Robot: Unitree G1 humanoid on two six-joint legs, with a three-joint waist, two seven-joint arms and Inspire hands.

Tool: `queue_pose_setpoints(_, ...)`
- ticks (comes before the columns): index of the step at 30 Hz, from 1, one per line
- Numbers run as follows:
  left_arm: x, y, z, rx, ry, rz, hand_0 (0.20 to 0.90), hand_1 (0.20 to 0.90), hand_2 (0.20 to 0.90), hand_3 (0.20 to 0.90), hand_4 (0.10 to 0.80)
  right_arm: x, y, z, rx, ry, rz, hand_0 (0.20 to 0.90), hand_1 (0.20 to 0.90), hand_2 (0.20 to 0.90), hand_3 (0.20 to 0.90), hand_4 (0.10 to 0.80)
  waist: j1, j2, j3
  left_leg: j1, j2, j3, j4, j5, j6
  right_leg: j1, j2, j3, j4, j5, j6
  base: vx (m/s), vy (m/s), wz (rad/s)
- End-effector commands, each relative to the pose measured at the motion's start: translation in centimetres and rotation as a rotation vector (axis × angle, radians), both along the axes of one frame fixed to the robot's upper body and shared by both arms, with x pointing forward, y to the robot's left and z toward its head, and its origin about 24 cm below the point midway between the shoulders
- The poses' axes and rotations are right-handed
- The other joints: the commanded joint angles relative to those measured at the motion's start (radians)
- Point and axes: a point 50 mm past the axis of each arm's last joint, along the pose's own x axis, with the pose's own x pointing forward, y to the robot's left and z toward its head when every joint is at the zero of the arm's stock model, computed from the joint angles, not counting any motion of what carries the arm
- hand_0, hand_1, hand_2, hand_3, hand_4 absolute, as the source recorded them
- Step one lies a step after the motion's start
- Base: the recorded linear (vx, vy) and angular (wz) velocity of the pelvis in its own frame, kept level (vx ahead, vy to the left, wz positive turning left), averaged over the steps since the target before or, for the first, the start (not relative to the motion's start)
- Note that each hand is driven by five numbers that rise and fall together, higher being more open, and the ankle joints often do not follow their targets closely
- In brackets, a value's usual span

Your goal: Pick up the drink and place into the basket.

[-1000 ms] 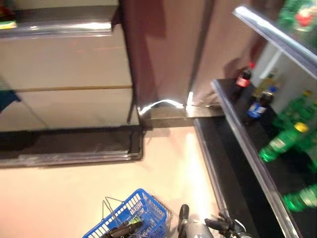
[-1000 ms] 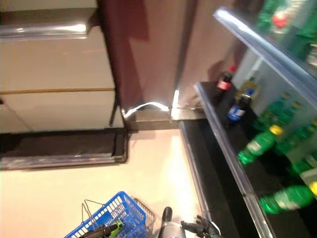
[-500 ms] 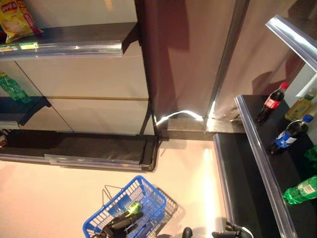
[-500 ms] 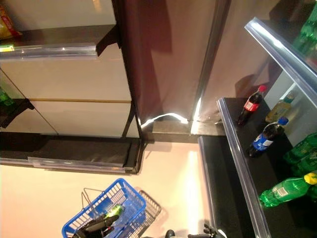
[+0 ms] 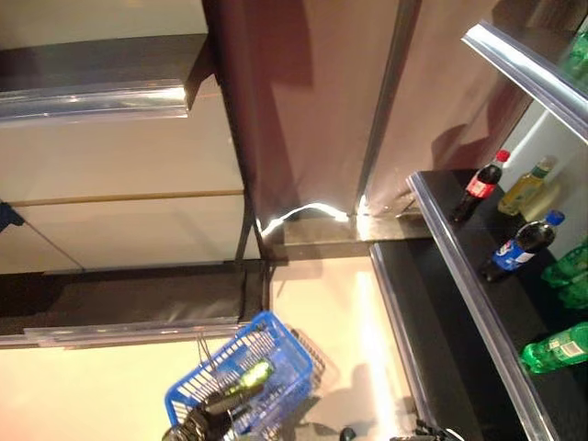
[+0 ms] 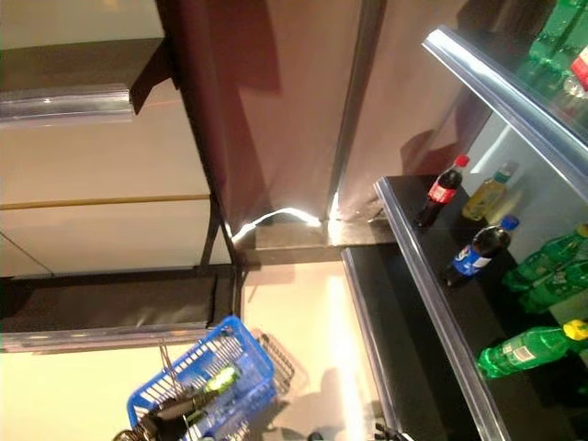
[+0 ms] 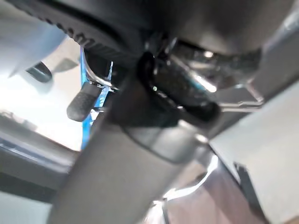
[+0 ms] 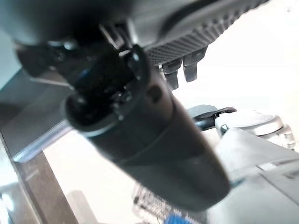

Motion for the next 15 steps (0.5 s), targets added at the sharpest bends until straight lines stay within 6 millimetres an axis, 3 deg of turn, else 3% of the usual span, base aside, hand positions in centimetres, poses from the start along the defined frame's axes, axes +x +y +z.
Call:
queue_pose_setpoints(1, 0.8, -0.3, 0.5, -0.065, -0.095, 0.009, 0.3, 0.3, 0.3, 0.2, 0.1, 0.8, -1.4, 0.7, -0.031, -0.031, 0.003, 0.9, 0.9, 0.9, 0.9, 0.8, 0.018, 0.008, -0.021, -0.077, 0.0, -0.025, 0.008, 0.064, 0.022, -0.009, 0.019, -0.067, 0.281, -0.138, -0.007, 0.223, 0.178, -0.78)
queue_pose_setpoints(2, 1.6, -0.1, 0.8, -0.069, -0.114, 0.012, 0.3, 0.3, 0.3, 0.2, 0.1, 0.8, -0.9, 0.6, -0.014, -0.046, 0.019, 0.9, 0.9, 0.9, 0.9, 0.8, 0.019, -0.014, -0.014, -0.099, -0.03, -0.037, 0.062, 0.031, 0.048, -0.021, -0.003, -0.046, 0.303, -0.109, 0.009, 0.264, 0.247, -0.82)
queue_pose_setpoints(6, 2.7, 0.2, 1.2, -0.053, -0.13, 0.014, 0.3, 0.3, 0.3, 0.2, 0.1, 0.0, -0.1, 0.2, 0.005, -0.064, 0.017, 0.9, 0.9, 0.9, 0.9, 0.8, 0.015, -0.042, -0.022, -0.085, -0.087, -0.014, 0.059, -0.001, 0.106, -0.081, -0.054, -0.029, 0.402, 0.012, 0.056, 0.207, 0.262, -0.71)
queue_pose_setpoints(7, 2.7, 0.2, 1.2, -0.053, -0.13, 0.014, 0.3, 0.3, 0.3, 0.2, 0.1, 0.0, -0.1, 0.2, 0.006, -0.064, 0.018, 0.9, 0.9, 0.9, 0.9, 0.8, 0.016, -0.042, -0.022, -0.084, -0.088, -0.013, 0.058, -0.001, 0.106, -0.082, -0.055, -0.029, 0.404, 0.013, 0.056, 0.199, 0.237, -0.62)
queue_pose_setpoints(9, 2.7, 0.3, 1.1, -0.039, -0.121, 0.012, 0.3, 0.3, 0.3, 0.2, 0.1, -0.2, 0.2, 0.1, 0.017, -0.07, 0.015, 0.9, 0.9, 0.9, 0.9, 0.8, 0.019, -0.043, -0.03, -0.058, -0.11, -0.005, 0.033, -0.004, 0.122, -0.101, -0.074, -0.043, 0.456, 0.084, 0.06, 0.197, 0.227, -0.61)
queue_pose_setpoints(10, 2.6, 0.4, 1.1, -0.032, -0.112, 0.01, 0.3, 0.3, 0.3, 0.2, 0.1, -0.3, 0.3, 0.0, 0.023, -0.07, 0.011, 0.9, 0.9, 0.9, 0.9, 0.8, 0.023, -0.041, -0.033, -0.042, -0.121, -0.001, 0.02, -0.009, 0.13, -0.123, -0.099, -0.066, 0.511, 0.147, 0.069, 0.168, 0.221, -0.58)
queue_pose_setpoints(11, 2.4, 0.5, 1.1, -0.03, -0.108, 0.013, 0.3, 0.3, 0.3, 0.2, 0.1, -0.3, 0.4, 0.0, 0.026, -0.069, 0.012, 0.9, 0.9, 0.9, 0.9, 0.8, 0.018, -0.036, -0.032, -0.02, -0.125, -0.001, 0.005, -0.012, 0.133, -0.173, -0.109, -0.055, 0.553, 0.197, 0.075, 0.168, 0.268, -0.6)
queue_pose_setpoints(13, 2.4, 0.4, 1.1, -0.041, -0.111, -0.006, 0.3, 0.3, 0.3, 0.2, 0.1, -0.4, 0.4, 0.0, 0.022, -0.068, 0.006, 0.9, 0.9, 0.9, 0.9, 0.8, 0.006, -0.015, -0.029, 0.012, -0.12, -0.001, -0.03, -0.006, 0.136, -0.216, -0.093, -0.036, 0.588, 0.166, 0.057, 0.142, 0.241, -0.44)
queue_pose_setpoints(15, 2.5, -0.3, 1.1, -0.062, -0.123, -0.027, 0.3, 0.3, 0.3, 0.2, 0.1, -0.4, -0.1, 0.1, 0.004, -0.061, -0.009, 0.9, 0.9, 0.9, 0.9, 0.8, 0.013, -0.014, -0.042, 0.012, -0.143, 0.006, -0.037, -0.005, 0.148, -0.162, -0.099, -0.055, 0.534, 0.165, 0.058, 0.155, 0.251, -0.02)
